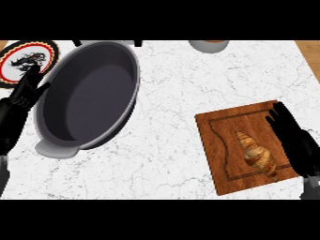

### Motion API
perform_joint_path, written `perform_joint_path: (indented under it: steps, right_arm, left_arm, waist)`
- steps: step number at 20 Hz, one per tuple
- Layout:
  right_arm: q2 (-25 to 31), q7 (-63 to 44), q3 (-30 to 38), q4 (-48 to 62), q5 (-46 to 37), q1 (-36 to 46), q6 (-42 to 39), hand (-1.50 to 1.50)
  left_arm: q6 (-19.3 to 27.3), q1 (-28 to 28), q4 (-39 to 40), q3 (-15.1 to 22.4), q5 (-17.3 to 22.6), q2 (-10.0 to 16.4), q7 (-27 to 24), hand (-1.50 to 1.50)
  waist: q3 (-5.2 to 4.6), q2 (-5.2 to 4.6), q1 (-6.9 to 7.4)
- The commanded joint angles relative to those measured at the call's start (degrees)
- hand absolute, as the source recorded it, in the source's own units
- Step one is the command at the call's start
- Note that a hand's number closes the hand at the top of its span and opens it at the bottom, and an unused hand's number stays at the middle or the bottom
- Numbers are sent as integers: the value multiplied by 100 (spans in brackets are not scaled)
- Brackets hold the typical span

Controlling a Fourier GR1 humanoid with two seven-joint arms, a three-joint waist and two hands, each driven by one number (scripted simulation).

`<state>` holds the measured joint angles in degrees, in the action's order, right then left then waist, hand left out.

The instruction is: Pick the croissant from the cutting board and place it in the pot

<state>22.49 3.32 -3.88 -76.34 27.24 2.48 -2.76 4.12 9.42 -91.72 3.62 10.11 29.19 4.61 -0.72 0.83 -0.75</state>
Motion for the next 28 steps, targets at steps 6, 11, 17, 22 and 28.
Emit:
perform_joint_path:
  steps: [6, 11, 17, 22, 28]
  right_arm:
    - [504, 75, -748, -1382, -1302, 656, 54, 150]
    - [287, 1109, -148, -1480, -3099, 88, 2715, -150]
    - [433, 404, -940, -2970, -4503, -954, 3209, -150]
    - [1641, -1241, -758, -3739, -5176, -1504, 2352, -150]
    - [2480, -3307, -975, -5046, -5603, -1614, 920, -150]
  left_arm:
    - [696, -510, 1101, -402, -773, 329, 458, 0]
    - [818, -681, 1280, -311, -597, 60, 1147, 0]
    - [1063, -529, 815, -6, -841, -294, 1781, 0]
    - [904, -602, 1001, -252, -768, -73, 1585, 0]
    - [987, -557, 1160, -175, -913, -229, 1429, 0]
  waist:
    - [54, -67, 131]
    - [68, -43, -131]
    - [65, -51, -11]
    - [45, -47, -22]
    - [33, -64, -34]
